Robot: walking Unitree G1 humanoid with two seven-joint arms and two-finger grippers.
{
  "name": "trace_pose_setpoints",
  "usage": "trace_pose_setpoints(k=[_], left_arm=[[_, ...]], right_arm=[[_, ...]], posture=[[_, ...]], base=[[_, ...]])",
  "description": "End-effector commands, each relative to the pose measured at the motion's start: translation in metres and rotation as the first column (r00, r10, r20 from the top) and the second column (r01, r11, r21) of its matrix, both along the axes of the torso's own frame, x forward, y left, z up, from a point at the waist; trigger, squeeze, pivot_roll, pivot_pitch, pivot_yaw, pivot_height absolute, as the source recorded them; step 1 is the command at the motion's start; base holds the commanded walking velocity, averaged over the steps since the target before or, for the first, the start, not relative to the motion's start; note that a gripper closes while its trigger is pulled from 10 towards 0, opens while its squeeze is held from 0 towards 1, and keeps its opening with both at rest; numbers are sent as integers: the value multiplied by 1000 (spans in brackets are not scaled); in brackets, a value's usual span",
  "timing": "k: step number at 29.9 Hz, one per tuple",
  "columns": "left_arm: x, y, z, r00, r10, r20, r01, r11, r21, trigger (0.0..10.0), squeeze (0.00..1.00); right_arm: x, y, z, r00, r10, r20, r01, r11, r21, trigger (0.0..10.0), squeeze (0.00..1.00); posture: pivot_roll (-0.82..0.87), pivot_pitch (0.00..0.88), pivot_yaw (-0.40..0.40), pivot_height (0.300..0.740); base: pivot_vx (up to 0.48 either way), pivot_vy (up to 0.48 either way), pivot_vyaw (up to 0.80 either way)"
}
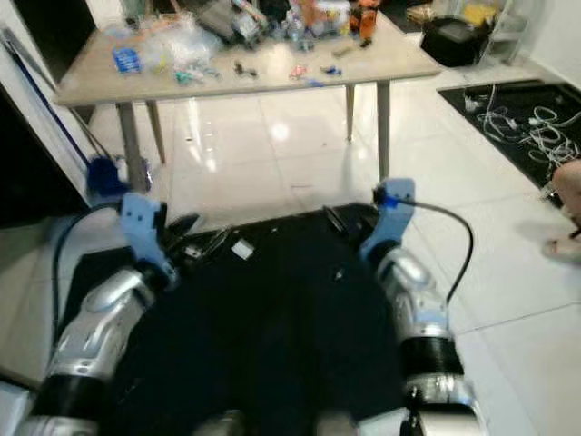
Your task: Picking trash to rubbish bin
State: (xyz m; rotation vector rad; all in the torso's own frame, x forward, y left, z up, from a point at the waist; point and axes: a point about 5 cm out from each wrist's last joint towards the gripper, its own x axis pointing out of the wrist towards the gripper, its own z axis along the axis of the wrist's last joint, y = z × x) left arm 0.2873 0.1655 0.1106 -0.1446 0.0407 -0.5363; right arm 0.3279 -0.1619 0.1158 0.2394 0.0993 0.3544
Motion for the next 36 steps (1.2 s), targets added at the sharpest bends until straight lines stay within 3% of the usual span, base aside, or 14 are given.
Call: trace_pose_setpoints(k=[1, 23, 29, 36], left_arm=[[0, -1, 0, 1000, -8, 4, 8, 1000, 13, 10000, 0], [-1, -3, 0, 1000, -14, 9, 14, 1000, 16, 10000, 0], [-2, -3, 0, 1000, -14, 9, 13, 1000, 18, 10000, 0], [-2, -3, 0, 1000, -14, 9, 14, 1000, 20, 10000, 0]], right_arm=[[-1, -5, -4, 1000, -14, -19, 14, 1000, -7, 10000, 0], [-1, -8, -5, 999, -22, -32, 22, 1000, -1, 10000, 0], [-2, -7, -5, 999, -21, -34, 21, 1000, 3, 10000, 0], [-2, -7, -4, 999, -21, -26, 21, 1000, 8, 10000, 0]], posture=[[-120, 0, 31, 740], [-129, 0, 24, 740], [-129, 0, 22, 740], [-130, 0, 21, 740]], base=[[480, 0, 0], [480, 0, 0], [480, 0, -800], [480, 0, 0]])
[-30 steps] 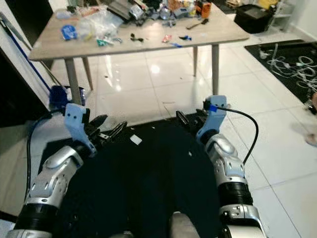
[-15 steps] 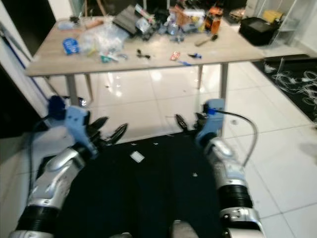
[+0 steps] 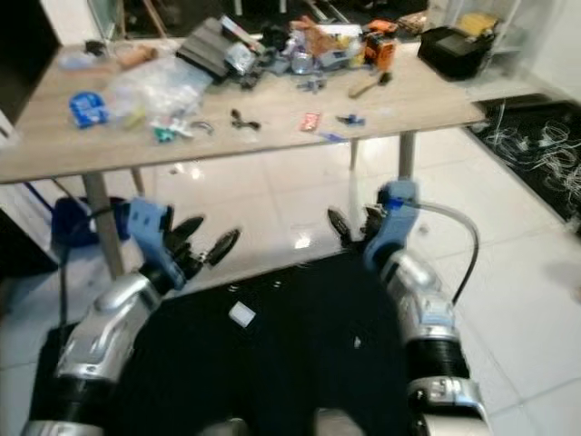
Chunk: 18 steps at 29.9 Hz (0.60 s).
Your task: Picking trash to rubbish bin
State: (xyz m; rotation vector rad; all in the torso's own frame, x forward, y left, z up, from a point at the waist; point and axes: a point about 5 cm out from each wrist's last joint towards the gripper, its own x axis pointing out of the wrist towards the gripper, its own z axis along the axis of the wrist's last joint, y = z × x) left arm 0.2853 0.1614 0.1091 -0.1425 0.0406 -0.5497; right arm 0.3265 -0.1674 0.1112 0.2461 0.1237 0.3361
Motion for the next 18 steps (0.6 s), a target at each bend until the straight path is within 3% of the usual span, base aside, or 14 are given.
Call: trace_pose_setpoints(k=[1, 18], left_arm=[[0, 1, 2, 1000, -1, 8, 1, 1000, 18, 10000, 0], [0, 0, 2, 1000, -3, 8, 3, 1000, 22, 10000, 0]], right_arm=[[-1, -2, 1, 1000, -5, 2, 5, 1000, 7, 10000, 0], [-1, -1, 2, 1000, 4, 14, -4, 1000, 13, 10000, 0]], posture=[[-130, 0, 21, 740], [-131, 0, 20, 740]], base=[[480, 0, 0], [480, 0, 0]])
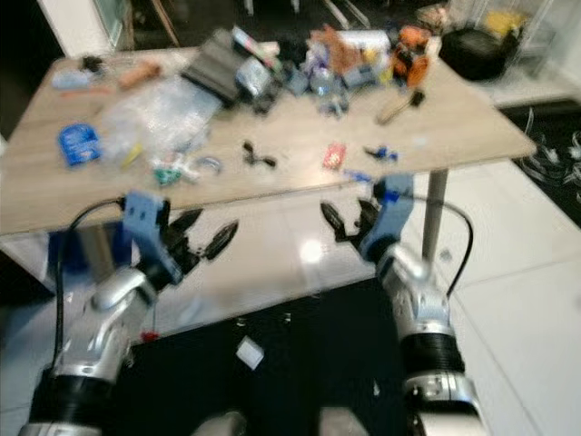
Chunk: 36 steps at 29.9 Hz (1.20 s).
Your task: Picking trash to rubbish bin
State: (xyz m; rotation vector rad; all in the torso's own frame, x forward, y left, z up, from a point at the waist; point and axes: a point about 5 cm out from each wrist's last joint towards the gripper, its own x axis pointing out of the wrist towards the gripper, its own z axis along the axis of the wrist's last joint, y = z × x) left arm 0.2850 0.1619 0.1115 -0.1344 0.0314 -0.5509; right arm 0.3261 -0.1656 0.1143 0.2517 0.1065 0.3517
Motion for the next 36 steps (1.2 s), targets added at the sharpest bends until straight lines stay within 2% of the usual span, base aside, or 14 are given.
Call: trace_pose_setpoints(k=[1, 5, 11, 22, 36], left_arm=[[1, 0, -1, 1000, -2, -3, 2, 1000, 18, 10000, 0], [1, 0, -1, 1000, -2, -4, 2, 1000, 19, 10000, 0], [1, 0, -1, 1000, 1, -3, -1, 1000, 21, 10000, 0], [2, 0, -2, 1000, 5, -8, -4, 1000, 19, 10000, 0], [2, 0, -1, 1000, 6, -5, -6, 1000, -1, 10000, 0]], right_arm=[[0, -3, -1, 1000, -7, -2, 7, 1000, 3, 10000, 0], [-1, -1, 1, 1000, 6, 12, -6, 1000, -7, 10000, 0], [-3, 5, 3, 998, 54, 40, -52, 998, -42, 10000, 0], [-3, 7, 3, 996, 79, 46, -77, 996, -52, 10000, 0], [-8, 15, 5, 982, 170, 82, -163, 983, -78, 10000, 0]], posture=[[-131, 0, 20, 740], [-130, 0, 21, 740], [-130, 0, 21, 740], [-132, 0, 20, 740], [-132, 0, 19, 740]], base=[[480, 0, 0], [480, 0, 0], [480, 0, 800], [446, 0, 796], [0, 0, 794]])
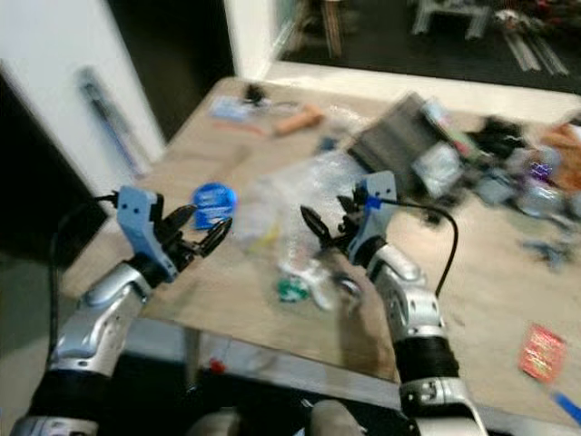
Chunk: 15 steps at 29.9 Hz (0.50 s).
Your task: Picking trash to rubbish bin
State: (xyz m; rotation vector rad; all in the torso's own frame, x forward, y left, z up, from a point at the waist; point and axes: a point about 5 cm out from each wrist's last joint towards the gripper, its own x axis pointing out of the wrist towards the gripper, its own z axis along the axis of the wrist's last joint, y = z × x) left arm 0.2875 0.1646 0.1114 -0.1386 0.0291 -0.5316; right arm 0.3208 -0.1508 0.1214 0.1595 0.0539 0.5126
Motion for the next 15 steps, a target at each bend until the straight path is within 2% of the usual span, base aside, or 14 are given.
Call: trace_pose_setpoints(k=[1, 8, 10, 13, 15], left_arm=[[-1, -2, -1, 1000, -13, -5, 13, 1000, 3, 10000, 0], [-1, -2, -1, 1000, -11, -6, 11, 1000, -1, 10000, 0], [-1, -1, -1, 1000, -11, -6, 11, 1000, -1, 10000, 0], [-1, -1, -1, 1000, -11, -6, 11, 1000, -1, 10000, 0], [-1, -1, -1, 1000, -12, -5, 12, 1000, -3, 10000, 0]], right_arm=[[-3, 0, -2, 1000, 11, 3, -11, 1000, -2, 10000, 0], [-2, 0, -4, 1000, 10, -19, -10, 1000, 2, 10000, 0], [-2, 0, -4, 1000, 12, -24, -12, 1000, -2, 10000, 0], [-2, 0, -4, 1000, 18, -20, -18, 1000, -4, 10000, 0], [0, 1, -4, 1000, 13, -13, -15, 996, -86, 10000, 0]], posture=[[-132, 0, 19, 740], [-131, 0, 21, 740], [-130, 0, 21, 740], [-130, 0, 21, 740], [-130, 0, 21, 740]], base=[[0, 0, 794], [0, 0, 755], [0, 0, 413], [0, 0, 0], [0, 0, 0]])
